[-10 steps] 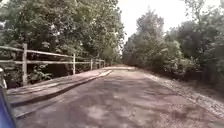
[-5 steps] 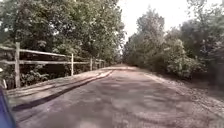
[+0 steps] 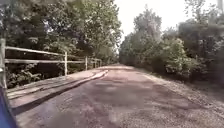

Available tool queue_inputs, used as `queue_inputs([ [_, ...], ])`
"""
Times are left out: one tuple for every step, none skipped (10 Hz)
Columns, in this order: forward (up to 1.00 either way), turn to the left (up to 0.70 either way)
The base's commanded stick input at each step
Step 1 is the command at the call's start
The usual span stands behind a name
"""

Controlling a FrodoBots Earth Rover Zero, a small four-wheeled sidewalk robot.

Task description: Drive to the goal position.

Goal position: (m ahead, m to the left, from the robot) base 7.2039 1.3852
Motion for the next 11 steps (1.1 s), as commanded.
queue_inputs([
  [0.70, 0.00],
  [0.70, 0.00],
  [0.70, 0.00],
  [0.70, 0.00],
  [0.70, 0.00],
  [0.70, 0.00],
  [0.70, 0.00],
  [0.70, 0.00],
  [0.70, 0.00],
  [0.70, 0.00],
  [0.70, 0.00],
])
